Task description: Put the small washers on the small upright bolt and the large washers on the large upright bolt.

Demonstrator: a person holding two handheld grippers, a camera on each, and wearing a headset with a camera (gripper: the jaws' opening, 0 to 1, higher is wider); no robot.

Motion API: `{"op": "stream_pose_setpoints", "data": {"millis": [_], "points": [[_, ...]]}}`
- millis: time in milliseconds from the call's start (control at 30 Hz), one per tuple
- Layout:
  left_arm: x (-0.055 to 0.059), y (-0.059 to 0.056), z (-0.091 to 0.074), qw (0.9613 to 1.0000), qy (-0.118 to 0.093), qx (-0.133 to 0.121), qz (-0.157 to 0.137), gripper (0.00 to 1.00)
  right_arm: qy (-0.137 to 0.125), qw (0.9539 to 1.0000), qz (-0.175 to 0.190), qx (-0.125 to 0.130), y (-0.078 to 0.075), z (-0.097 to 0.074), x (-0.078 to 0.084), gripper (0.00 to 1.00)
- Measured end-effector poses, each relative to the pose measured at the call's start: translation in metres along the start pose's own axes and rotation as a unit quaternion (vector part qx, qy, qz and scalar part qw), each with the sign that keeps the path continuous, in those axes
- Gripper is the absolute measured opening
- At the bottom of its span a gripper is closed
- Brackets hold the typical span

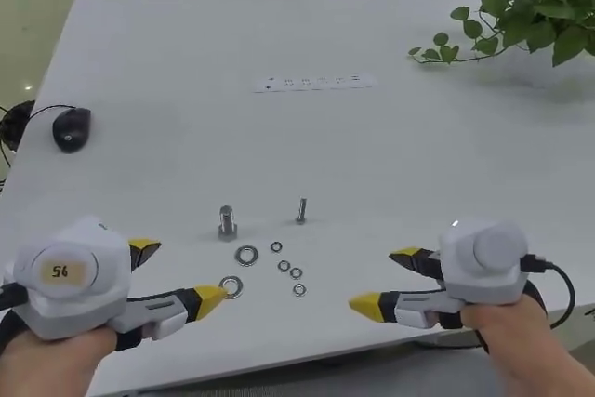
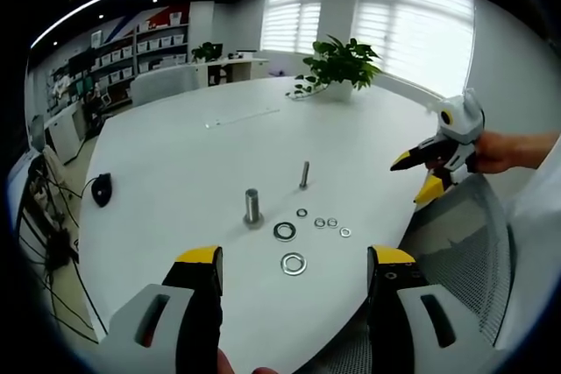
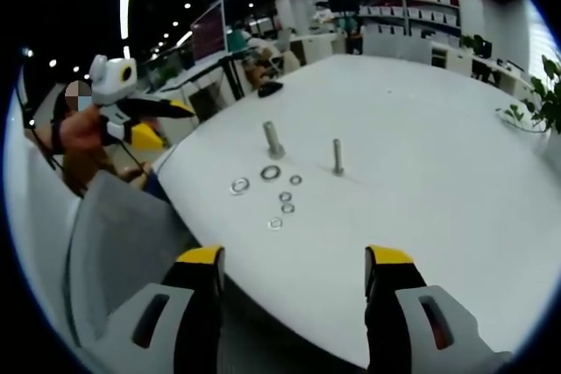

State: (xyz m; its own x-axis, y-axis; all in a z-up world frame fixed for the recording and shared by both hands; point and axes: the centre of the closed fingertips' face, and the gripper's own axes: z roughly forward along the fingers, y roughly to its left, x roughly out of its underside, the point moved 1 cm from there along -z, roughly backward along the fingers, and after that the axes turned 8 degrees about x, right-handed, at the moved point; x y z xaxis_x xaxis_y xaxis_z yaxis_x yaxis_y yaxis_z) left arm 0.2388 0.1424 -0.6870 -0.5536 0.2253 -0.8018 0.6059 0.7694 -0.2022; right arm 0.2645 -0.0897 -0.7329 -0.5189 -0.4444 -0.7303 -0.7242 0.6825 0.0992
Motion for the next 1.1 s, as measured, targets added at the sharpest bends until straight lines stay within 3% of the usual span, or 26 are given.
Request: {"op": "stream_pose_setpoints", "data": {"millis": [200, 600, 800, 933, 1100], "points": [[0.006, 0.003, -0.004, 0.9999, 0.000, -0.008, -0.010, 0.66, 0.003, 1.0000, -0.005, -0.003, 0.002, 0.004, -0.003, 0.65], [0.004, 0.006, -0.007, 0.9996, -0.008, -0.020, -0.018, 0.66, 0.031, 0.9987, -0.038, -0.015, 0.000, 0.023, -0.008, 0.56], [0.007, 0.007, -0.010, 0.9995, -0.010, -0.024, -0.020, 0.66, 0.054, 0.9960, -0.067, -0.024, 0.002, 0.040, -0.010, 0.45], [0.008, 0.007, -0.013, 0.9992, -0.014, -0.027, -0.024, 0.66, 0.067, 0.9930, -0.086, -0.045, 0.012, 0.055, -0.010, 0.42], [0.009, 0.006, -0.015, 0.9991, -0.016, -0.030, -0.027, 0.65, 0.093, 0.9854, -0.126, -0.066, 0.026, 0.070, -0.003, 0.34]]}}
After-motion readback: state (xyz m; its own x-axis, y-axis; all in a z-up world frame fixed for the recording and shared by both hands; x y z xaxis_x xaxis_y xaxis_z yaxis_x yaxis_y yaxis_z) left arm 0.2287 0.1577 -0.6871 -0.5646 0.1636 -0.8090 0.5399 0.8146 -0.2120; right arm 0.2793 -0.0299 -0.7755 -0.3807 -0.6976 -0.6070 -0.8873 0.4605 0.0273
